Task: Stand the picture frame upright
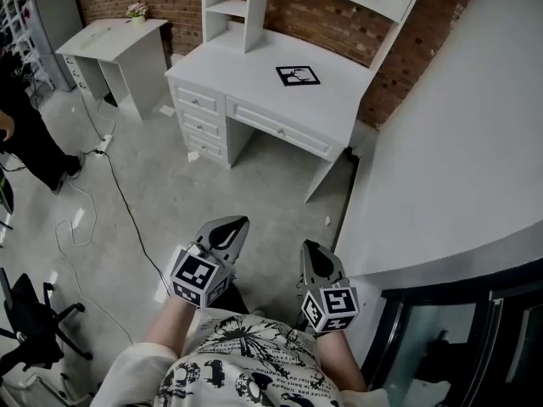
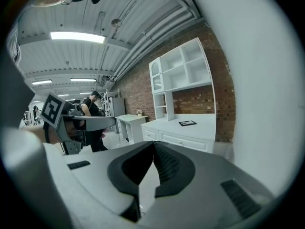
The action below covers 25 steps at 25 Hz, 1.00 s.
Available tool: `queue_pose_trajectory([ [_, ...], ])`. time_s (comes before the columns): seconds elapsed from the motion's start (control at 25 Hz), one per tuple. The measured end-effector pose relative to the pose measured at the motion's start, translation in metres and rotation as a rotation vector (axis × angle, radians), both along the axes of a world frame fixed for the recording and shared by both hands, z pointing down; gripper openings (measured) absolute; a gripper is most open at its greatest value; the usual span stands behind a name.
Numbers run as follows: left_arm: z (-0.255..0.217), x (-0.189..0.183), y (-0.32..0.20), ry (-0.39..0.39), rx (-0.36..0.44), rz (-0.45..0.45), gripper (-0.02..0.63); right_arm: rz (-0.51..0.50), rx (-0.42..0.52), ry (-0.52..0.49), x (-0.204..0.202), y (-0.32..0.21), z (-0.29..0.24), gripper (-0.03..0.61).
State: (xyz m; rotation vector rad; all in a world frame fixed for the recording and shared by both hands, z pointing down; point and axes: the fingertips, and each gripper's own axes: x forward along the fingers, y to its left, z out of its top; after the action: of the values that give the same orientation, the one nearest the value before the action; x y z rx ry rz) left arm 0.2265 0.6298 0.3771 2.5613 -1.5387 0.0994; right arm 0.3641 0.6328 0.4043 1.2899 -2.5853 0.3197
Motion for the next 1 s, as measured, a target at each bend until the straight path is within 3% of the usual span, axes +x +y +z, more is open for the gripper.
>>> queue_pose_trajectory([
  [0.4,0.002,-0.056,-0.097,0.021,-0.037,0.035,0.008,0.056,-0.019,0.039,-0.050,-0.094,0.001,0.003],
  [0.8,-0.009,-0.148,-0.189,0.038,-0.035,0.062,0.008,0.100,-0.035,0.071,-0.135,-0.179,-0.003,0.003],
  [1.0,-0.001,-0.181,-0.209,0.034,-0.047,0.076,0.008,0.112,-0.035,0.065,-0.171,-0.204,0.000,0.003],
])
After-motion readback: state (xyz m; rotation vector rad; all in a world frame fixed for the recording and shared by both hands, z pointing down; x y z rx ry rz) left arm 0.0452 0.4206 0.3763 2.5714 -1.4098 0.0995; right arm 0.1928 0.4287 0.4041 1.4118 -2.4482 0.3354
